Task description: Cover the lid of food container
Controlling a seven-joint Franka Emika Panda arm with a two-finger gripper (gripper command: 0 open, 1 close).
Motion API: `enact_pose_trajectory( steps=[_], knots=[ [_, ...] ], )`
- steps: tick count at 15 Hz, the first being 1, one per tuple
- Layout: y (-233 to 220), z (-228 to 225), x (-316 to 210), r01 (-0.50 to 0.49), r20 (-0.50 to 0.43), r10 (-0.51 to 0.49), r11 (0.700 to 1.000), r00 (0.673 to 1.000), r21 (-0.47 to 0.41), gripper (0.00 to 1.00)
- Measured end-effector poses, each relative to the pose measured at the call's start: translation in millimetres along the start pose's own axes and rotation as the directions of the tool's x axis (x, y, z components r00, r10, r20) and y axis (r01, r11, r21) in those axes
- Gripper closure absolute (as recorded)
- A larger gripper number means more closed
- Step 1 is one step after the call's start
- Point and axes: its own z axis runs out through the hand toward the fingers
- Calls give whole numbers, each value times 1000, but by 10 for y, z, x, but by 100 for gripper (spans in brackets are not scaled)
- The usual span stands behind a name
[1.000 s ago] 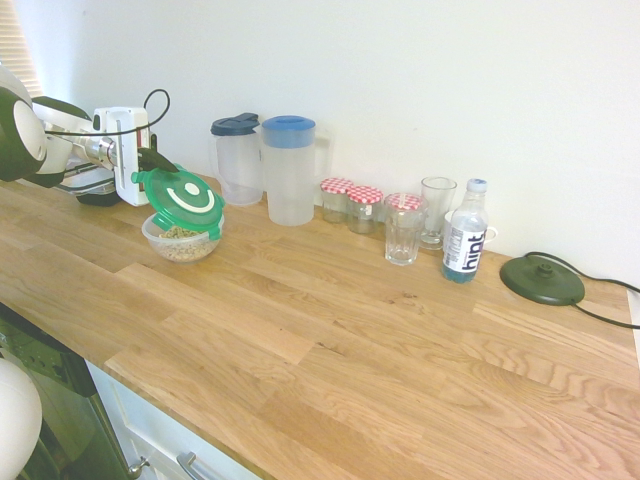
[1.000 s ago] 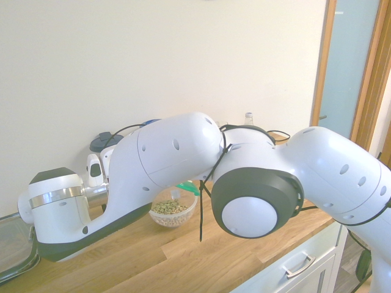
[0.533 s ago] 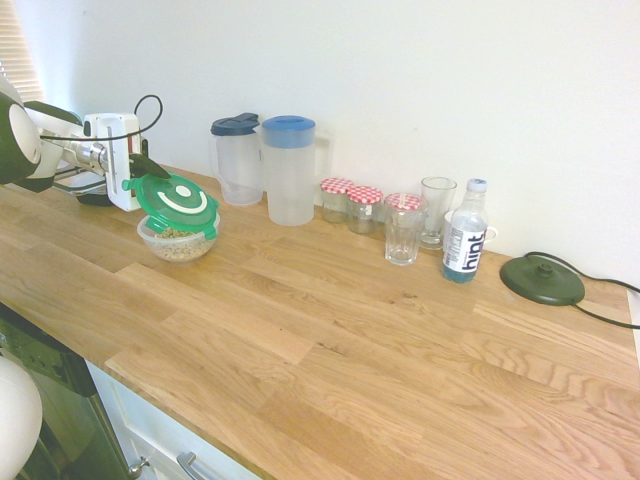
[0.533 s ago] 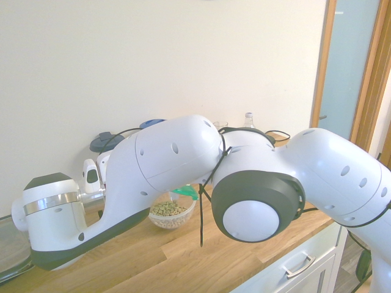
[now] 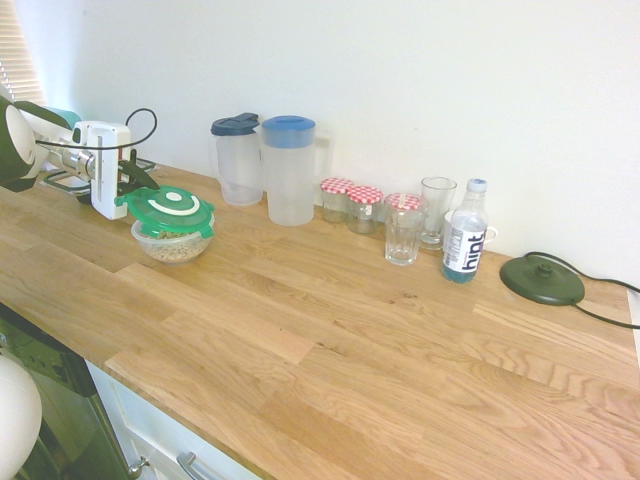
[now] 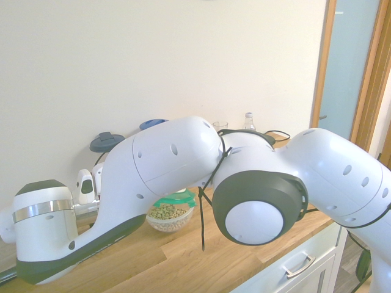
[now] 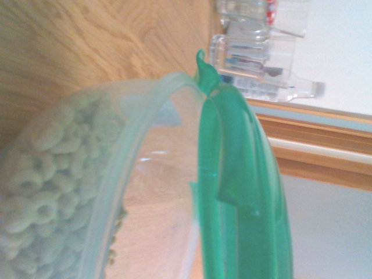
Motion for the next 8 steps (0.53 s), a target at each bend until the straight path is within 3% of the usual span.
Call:
enact_pose_trajectory(
  steps=[8],
  knots=[
    [407,-77,-54,32,198,-65,985,978,168,0]
  ],
)
